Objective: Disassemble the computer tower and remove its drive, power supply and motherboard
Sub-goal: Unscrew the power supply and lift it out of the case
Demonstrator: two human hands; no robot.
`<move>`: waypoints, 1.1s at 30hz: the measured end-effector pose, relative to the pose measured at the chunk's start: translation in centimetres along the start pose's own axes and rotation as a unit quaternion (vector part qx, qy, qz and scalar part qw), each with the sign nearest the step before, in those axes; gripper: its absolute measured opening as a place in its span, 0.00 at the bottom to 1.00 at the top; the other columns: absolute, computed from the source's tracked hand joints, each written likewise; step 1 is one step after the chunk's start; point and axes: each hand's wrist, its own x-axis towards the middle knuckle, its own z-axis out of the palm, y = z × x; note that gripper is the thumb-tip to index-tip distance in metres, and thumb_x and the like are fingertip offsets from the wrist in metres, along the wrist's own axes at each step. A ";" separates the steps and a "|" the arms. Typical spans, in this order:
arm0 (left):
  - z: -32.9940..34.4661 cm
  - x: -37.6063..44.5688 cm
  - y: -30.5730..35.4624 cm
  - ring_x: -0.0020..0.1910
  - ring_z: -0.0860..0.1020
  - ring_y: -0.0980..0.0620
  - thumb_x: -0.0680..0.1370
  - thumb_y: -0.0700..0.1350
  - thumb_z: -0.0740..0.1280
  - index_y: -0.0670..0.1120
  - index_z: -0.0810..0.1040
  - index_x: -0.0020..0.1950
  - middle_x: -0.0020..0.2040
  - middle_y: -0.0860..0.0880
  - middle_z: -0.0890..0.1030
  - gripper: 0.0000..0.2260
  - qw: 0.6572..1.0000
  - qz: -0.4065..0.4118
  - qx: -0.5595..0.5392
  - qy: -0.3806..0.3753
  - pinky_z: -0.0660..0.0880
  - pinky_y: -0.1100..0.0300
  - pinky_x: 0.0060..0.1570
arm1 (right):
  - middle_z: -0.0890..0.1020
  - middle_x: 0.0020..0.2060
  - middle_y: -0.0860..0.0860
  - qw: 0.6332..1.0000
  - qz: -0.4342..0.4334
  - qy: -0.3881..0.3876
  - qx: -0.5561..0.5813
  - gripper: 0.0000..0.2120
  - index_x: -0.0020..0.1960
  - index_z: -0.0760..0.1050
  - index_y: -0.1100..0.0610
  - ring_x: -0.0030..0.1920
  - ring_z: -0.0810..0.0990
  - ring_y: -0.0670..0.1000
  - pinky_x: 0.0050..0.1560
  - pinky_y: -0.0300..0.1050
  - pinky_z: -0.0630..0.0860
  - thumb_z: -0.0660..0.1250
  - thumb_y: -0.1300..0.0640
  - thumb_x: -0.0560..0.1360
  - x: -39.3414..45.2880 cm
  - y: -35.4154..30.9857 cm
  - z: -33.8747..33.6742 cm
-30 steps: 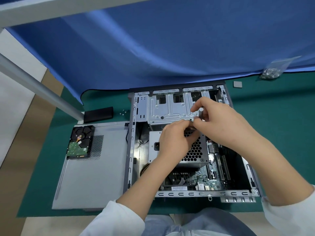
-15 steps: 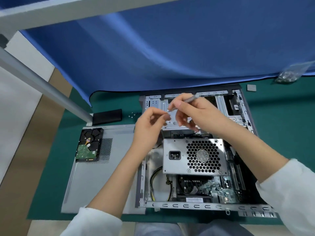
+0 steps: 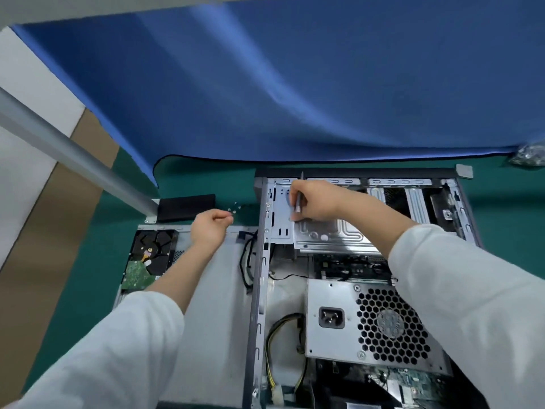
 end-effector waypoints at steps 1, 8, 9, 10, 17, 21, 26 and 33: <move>0.3 0.7 0.0 0.44 0.77 0.52 0.76 0.42 0.68 0.44 0.82 0.51 0.49 0.47 0.83 0.06 0.999 0.019 0.042 -0.001 0.70 0.63 0.45 | 0.77 0.36 0.45 1.000 0.012 -0.011 0.004 0.13 0.40 0.68 0.49 0.34 0.76 0.47 0.31 0.38 0.70 0.74 0.56 0.71 0.3 0.0 0.0; 3.4 4.1 0.8 0.51 0.79 0.41 0.75 0.40 0.63 0.48 0.82 0.53 0.52 0.43 0.82 0.11 0.962 0.052 0.266 -0.019 0.73 0.57 0.47 | 0.80 0.38 0.49 0.993 0.048 -0.018 0.110 0.12 0.42 0.68 0.51 0.40 0.84 0.48 0.26 0.37 0.72 0.59 0.67 0.77 0.6 0.9 0.8; 3.8 4.3 0.9 0.50 0.79 0.40 0.74 0.40 0.63 0.47 0.82 0.52 0.51 0.42 0.81 0.11 0.952 0.055 0.302 -0.021 0.73 0.56 0.45 | 0.79 0.37 0.48 0.992 0.049 -0.014 0.115 0.12 0.42 0.68 0.51 0.38 0.84 0.46 0.23 0.34 0.69 0.59 0.67 0.76 0.6 0.9 0.8; 4.2 4.5 0.9 0.50 0.79 0.39 0.74 0.40 0.63 0.47 0.81 0.52 0.51 0.41 0.81 0.10 0.942 0.056 0.331 -0.022 0.73 0.55 0.44 | 0.78 0.36 0.48 0.992 0.049 -0.012 0.119 0.12 0.42 0.68 0.52 0.35 0.82 0.44 0.21 0.32 0.67 0.60 0.68 0.76 0.6 0.9 0.8; 5.1 5.3 0.1 0.50 0.78 0.39 0.74 0.41 0.65 0.45 0.78 0.53 0.51 0.40 0.80 0.08 0.930 0.059 0.363 -0.023 0.72 0.54 0.41 | 0.78 0.35 0.46 0.993 0.041 -0.011 0.110 0.11 0.43 0.68 0.53 0.25 0.77 0.35 0.21 0.31 0.67 0.60 0.68 0.76 0.6 0.9 0.8; 4.2 4.7 0.1 0.50 0.78 0.39 0.74 0.41 0.65 0.45 0.79 0.54 0.51 0.40 0.80 0.09 0.946 0.065 0.316 -0.013 0.72 0.54 0.43 | 0.77 0.35 0.45 0.995 0.018 0.000 0.099 0.10 0.44 0.69 0.52 0.26 0.76 0.34 0.25 0.28 0.67 0.61 0.67 0.76 0.0 0.8 0.7; 1.1 1.3 0.9 0.46 0.78 0.49 0.76 0.38 0.63 0.45 0.82 0.52 0.51 0.46 0.82 0.10 0.974 0.146 0.173 0.021 0.70 0.63 0.47 | 0.81 0.44 0.51 0.999 -0.034 0.027 0.024 0.07 0.49 0.67 0.50 0.40 0.77 0.50 0.37 0.42 0.68 0.59 0.62 0.78 -2.5 0.7 0.1; -2.3 -9.5 4.3 0.39 0.76 0.61 0.77 0.40 0.66 0.48 0.81 0.49 0.44 0.55 0.81 0.06 0.981 0.190 -0.001 0.029 0.69 0.76 0.39 | 0.82 0.35 0.47 0.957 -0.060 0.133 0.251 0.07 0.49 0.71 0.45 0.30 0.79 0.49 0.34 0.41 0.74 0.55 0.51 0.81 -10.6 1.1 0.0</move>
